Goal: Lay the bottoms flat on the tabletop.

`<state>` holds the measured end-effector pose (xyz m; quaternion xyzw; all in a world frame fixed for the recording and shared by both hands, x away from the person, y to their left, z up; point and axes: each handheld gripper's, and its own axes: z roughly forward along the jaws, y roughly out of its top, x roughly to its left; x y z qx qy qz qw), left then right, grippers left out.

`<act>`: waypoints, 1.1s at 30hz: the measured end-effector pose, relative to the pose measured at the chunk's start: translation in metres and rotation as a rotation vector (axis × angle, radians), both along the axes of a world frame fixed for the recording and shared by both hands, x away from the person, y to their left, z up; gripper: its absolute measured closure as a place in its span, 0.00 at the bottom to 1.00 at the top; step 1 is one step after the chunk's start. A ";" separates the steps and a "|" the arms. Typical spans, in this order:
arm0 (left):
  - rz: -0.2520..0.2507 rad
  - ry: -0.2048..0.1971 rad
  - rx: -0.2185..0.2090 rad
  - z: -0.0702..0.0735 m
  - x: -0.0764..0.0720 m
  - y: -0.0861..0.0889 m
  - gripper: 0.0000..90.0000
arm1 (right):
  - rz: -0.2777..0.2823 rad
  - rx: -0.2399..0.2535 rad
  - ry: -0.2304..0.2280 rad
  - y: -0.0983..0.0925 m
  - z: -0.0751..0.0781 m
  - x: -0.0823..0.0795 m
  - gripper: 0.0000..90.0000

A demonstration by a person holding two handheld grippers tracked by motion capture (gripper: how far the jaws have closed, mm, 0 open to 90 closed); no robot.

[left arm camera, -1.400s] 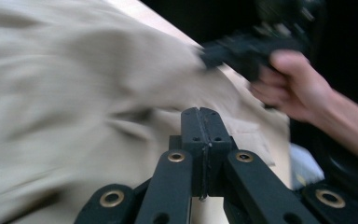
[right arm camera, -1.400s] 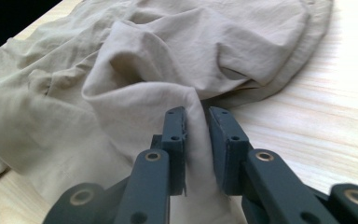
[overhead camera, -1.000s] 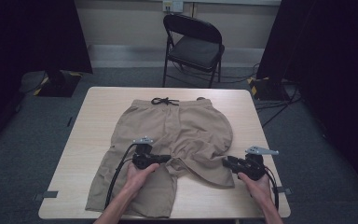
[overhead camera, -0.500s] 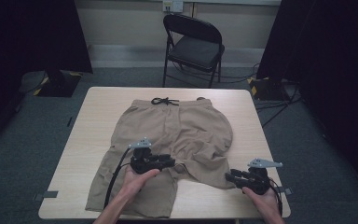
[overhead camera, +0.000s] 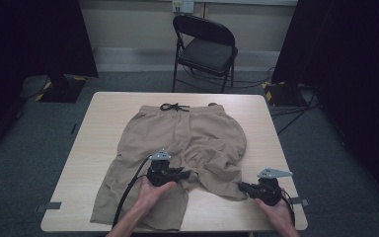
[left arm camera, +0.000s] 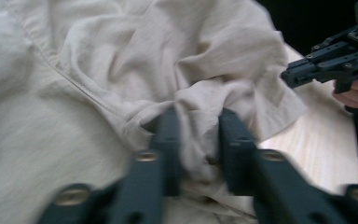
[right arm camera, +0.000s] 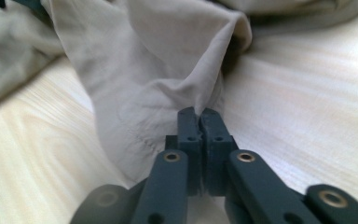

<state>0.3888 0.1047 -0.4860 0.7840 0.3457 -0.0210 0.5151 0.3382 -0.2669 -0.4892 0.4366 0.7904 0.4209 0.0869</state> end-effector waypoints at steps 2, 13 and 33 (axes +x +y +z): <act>-0.026 -0.006 -0.029 0.005 -0.004 0.002 0.90 | -0.006 0.030 -0.022 -0.006 0.008 -0.003 1.00; -0.193 -0.052 -0.089 0.029 -0.042 -0.004 0.90 | -0.081 0.100 -0.144 -0.052 0.050 -0.036 1.00; -0.393 0.050 -0.072 0.018 -0.071 -0.029 0.67 | -0.129 0.103 -0.137 -0.072 0.048 -0.061 0.83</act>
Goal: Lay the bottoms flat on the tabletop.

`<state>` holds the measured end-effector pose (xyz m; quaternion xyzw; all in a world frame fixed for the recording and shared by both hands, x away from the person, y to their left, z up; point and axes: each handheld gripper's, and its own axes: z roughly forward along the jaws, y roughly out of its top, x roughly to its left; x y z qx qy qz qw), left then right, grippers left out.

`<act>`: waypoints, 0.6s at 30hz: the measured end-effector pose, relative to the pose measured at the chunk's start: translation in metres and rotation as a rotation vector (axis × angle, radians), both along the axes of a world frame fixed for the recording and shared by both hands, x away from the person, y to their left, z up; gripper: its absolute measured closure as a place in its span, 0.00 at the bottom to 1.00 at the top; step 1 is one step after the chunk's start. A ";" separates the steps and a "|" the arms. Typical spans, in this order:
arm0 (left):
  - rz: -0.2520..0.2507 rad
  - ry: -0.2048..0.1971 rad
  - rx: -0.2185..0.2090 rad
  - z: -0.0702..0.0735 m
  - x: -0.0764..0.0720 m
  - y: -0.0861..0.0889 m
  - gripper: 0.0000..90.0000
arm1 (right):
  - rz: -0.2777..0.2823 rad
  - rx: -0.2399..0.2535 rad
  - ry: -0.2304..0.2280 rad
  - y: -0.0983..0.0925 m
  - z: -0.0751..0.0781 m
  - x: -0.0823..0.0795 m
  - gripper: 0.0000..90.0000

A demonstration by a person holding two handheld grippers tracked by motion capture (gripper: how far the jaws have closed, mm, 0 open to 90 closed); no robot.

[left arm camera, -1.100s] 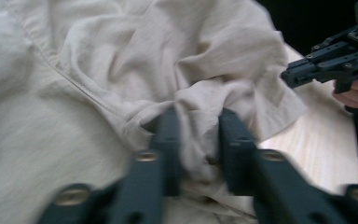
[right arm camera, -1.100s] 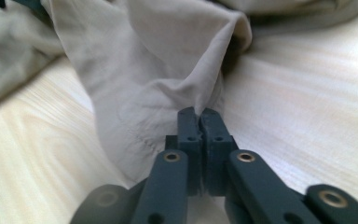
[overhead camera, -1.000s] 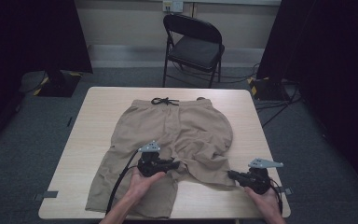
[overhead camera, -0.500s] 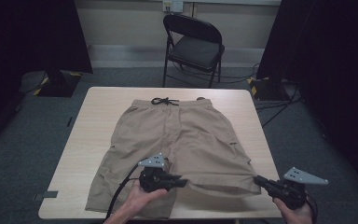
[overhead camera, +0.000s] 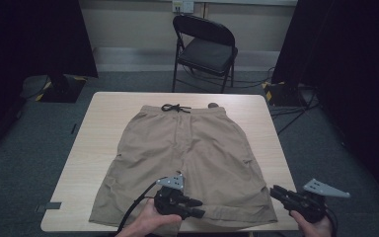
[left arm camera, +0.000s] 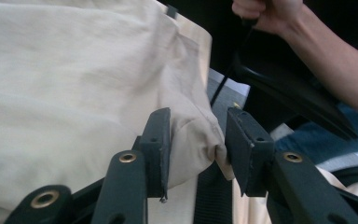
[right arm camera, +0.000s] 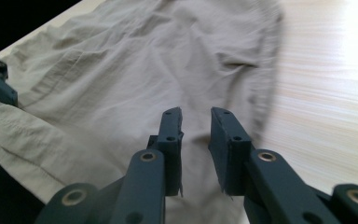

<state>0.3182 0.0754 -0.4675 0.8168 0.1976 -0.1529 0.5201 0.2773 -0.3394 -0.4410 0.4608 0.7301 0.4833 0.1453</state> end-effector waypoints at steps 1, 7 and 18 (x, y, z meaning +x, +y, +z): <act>0.008 0.005 -0.007 0.000 0.001 0.001 0.65 | 0.015 -0.001 0.013 0.005 -0.004 0.006 0.84; 0.046 -0.004 -0.031 0.003 0.006 0.010 0.62 | 0.043 -0.070 0.145 0.025 -0.039 0.034 0.86; 0.201 0.002 0.012 0.000 0.027 0.050 0.60 | 0.027 -0.119 0.166 0.011 -0.051 0.025 0.70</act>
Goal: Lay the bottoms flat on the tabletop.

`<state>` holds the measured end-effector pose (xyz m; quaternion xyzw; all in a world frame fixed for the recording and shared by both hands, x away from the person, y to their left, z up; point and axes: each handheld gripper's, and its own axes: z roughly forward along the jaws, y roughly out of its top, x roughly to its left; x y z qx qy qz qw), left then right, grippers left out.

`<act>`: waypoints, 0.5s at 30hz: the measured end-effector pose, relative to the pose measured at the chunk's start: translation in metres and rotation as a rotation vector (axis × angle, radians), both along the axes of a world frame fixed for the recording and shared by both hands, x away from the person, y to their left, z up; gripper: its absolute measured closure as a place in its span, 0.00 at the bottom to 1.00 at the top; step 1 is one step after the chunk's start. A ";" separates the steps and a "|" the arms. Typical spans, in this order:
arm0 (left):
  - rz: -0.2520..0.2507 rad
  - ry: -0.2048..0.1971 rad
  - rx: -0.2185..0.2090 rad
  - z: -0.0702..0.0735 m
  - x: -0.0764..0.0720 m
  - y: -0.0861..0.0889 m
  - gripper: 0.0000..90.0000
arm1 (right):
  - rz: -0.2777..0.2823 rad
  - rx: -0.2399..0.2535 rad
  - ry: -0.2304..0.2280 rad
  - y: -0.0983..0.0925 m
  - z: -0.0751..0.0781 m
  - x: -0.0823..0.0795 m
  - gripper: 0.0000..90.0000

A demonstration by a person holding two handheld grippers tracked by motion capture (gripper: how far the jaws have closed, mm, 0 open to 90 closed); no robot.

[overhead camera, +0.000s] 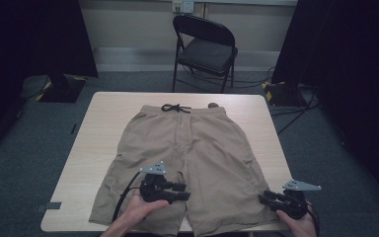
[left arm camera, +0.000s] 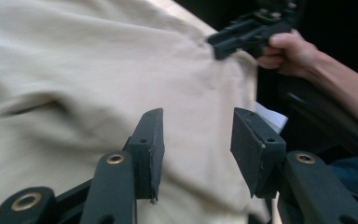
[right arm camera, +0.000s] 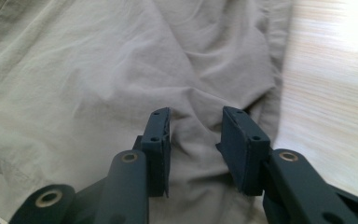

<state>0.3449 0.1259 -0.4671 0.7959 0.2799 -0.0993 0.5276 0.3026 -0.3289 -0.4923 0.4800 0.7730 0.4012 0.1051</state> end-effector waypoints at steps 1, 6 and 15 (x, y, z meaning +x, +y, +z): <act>0.012 -0.001 -0.001 0.000 0.001 0.007 0.60 | -0.008 0.002 -0.003 -0.003 0.000 -0.001 0.70; 0.090 -0.005 0.004 0.001 0.002 0.038 0.57 | -0.034 -0.018 -0.005 -0.011 0.001 -0.004 0.69; 0.201 -0.024 0.079 0.006 -0.001 0.086 0.47 | -0.102 -0.013 0.006 -0.017 0.006 -0.001 0.50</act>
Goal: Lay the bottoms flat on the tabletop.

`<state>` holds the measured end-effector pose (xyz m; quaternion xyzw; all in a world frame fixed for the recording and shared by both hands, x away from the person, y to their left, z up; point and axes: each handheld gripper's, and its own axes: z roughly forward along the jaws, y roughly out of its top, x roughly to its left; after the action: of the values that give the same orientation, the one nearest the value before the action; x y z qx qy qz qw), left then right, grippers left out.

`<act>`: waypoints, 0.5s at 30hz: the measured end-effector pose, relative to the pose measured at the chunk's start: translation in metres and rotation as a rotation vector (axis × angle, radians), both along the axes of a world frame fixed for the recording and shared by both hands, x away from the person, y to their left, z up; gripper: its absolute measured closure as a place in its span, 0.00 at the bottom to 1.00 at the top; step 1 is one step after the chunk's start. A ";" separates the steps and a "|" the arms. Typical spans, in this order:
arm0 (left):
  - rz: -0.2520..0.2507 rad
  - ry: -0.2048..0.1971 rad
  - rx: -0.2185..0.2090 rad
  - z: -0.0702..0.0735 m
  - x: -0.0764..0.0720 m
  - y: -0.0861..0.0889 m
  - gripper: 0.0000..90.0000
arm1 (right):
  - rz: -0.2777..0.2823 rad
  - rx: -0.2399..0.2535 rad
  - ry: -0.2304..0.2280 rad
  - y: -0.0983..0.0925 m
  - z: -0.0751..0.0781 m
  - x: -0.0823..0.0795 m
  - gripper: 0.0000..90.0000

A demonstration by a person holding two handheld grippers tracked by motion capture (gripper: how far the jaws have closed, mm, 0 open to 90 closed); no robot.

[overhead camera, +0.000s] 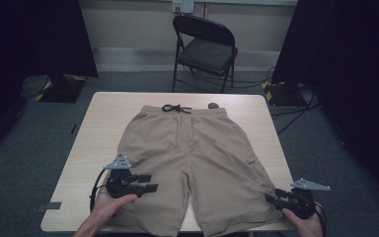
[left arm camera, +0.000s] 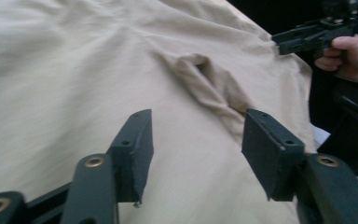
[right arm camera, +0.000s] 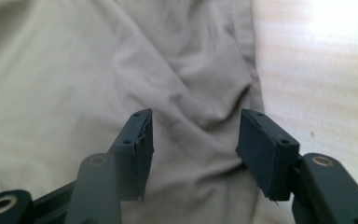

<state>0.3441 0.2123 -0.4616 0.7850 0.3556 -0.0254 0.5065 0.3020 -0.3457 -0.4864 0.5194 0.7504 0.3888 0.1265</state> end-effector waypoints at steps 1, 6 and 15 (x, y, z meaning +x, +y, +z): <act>0.015 -0.002 0.012 0.001 0.000 0.005 0.46 | -0.004 0.011 -0.009 0.001 0.001 0.000 0.50; 0.085 -0.005 0.045 0.000 0.001 0.029 0.45 | -0.013 0.040 -0.077 0.010 0.016 0.007 0.48; 0.185 0.015 0.108 -0.004 0.007 0.073 0.41 | -0.021 0.087 -0.126 0.029 0.034 0.038 0.44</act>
<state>0.3509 0.2851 -0.4655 0.7748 0.4313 0.0350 0.4609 0.3396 -0.3165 -0.4526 0.5069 0.7178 0.4516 0.1548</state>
